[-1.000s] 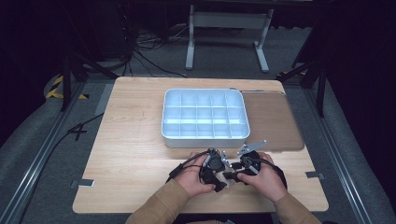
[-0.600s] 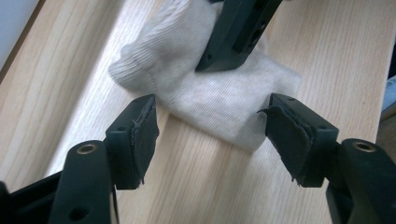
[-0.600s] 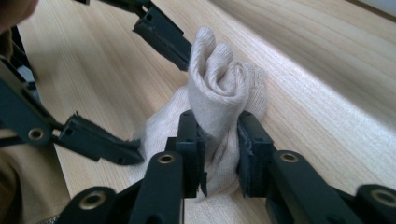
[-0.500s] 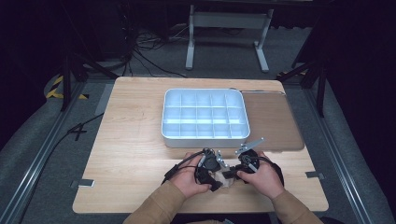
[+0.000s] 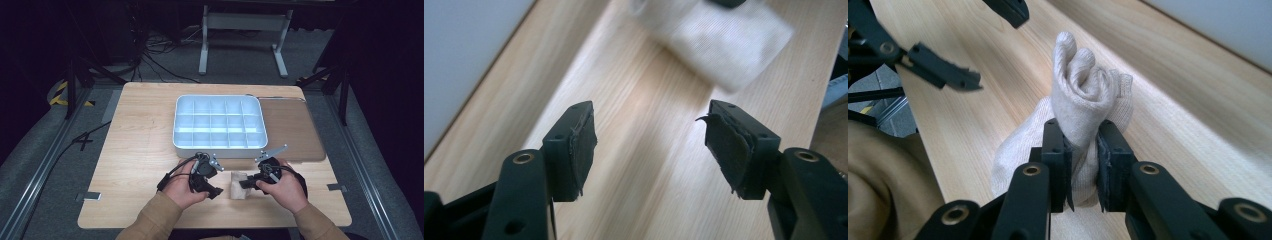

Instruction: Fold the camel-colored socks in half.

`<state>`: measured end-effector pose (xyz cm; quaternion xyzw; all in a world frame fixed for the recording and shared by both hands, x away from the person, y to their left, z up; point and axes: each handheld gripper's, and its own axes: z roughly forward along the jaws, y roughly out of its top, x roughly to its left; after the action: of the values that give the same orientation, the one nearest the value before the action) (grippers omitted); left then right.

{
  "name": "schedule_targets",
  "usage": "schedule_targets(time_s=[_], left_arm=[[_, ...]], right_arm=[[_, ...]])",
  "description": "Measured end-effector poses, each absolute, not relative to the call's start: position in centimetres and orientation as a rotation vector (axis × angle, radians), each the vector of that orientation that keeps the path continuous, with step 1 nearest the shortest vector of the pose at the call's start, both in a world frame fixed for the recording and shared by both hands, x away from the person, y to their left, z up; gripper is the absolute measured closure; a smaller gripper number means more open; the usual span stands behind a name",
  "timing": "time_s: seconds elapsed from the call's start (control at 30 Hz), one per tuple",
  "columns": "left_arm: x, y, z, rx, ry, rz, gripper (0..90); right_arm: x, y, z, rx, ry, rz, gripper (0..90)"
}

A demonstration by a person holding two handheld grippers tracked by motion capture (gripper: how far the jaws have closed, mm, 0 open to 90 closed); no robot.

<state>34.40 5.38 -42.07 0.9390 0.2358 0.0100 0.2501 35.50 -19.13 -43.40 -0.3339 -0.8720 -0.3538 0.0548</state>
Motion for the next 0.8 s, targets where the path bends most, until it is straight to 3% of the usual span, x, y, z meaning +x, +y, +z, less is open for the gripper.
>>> schedule_targets(time_s=[0.37,0.8], left_arm=[[33.7,8.3,-40.3,2.457,0.693,0.071,45.8],[33.8,10.5,-39.3,2.426,0.769,0.084,45.4]], right_arm=[[36.0,-19.9,-40.0,-0.989,-2.697,-1.135,77.1],[36.9,-20.5,-37.5,-0.993,-2.726,-1.184,76.9]])
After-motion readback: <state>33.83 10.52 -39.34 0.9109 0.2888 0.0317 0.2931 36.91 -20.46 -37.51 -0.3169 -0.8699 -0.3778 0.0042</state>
